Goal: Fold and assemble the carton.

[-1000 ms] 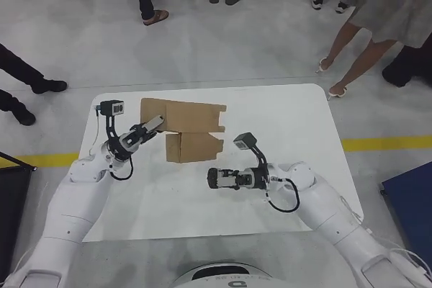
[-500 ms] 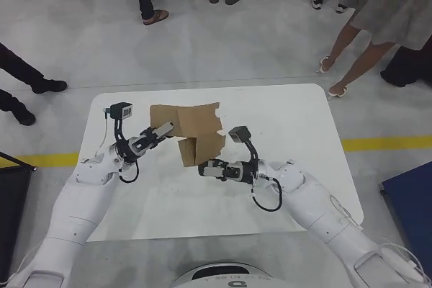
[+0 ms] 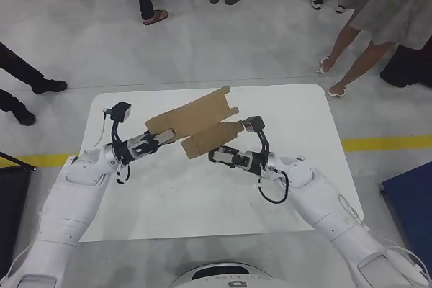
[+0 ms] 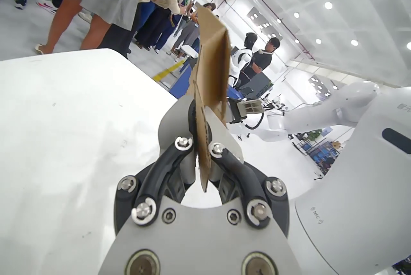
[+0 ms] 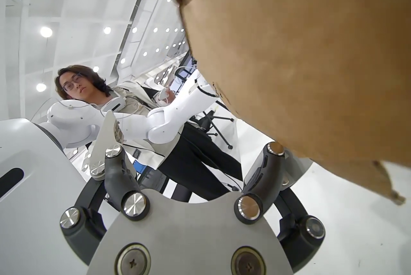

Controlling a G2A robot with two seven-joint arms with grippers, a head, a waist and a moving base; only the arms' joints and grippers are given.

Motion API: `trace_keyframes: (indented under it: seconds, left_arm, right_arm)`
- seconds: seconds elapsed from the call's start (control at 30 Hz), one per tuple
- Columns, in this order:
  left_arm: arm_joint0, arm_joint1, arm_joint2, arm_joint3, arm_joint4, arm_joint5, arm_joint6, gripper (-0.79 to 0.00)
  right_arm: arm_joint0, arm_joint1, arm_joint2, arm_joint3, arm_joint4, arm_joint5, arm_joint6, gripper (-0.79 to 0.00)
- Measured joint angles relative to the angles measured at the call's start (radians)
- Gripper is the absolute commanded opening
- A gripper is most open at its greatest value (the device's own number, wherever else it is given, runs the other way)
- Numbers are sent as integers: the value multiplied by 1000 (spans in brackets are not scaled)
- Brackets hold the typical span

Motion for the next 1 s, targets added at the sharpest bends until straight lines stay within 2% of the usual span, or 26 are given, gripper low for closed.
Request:
trace_keyframes:
  seconds: [0.17, 0.47, 0.53, 0.63, 0.7, 0.8, 0.9, 1.0]
  left_arm:
    - [20, 8, -49, -43, 150, 12, 56, -785]
    - [37, 11, -32, -98, 305, 15, 96, -785]
    - [34, 13, -37, -104, 345, 22, 98, -785]
    - [37, 15, -41, -114, 394, 32, 120, -785]
    - [41, 16, -38, -121, 399, 36, 137, -785]
    - [36, 16, -28, -127, 395, 46, 143, -785]
    - [28, 17, -13, -131, 404, 55, 142, -785]
    - [20, 17, 4, -131, 406, 59, 142, -785]
  right_arm:
    - [-17, 4, 12, -12, -6, 7, -3, 0]
    - [-11, 0, 15, -8, -22, 19, -30, 0]
    - [-1, 3, 33, -7, -66, 4, -51, 0]
    - [1, 17, 101, -55, -288, 38, -176, 0]
    - [-40, 23, 128, -150, -543, 121, -281, 0]
    - [-98, 29, 135, -265, -823, 223, -345, 0]
    - [-115, 31, 127, -322, -951, 301, -316, -22]
    - [-114, 29, 110, -333, -988, 341, -301, -31]
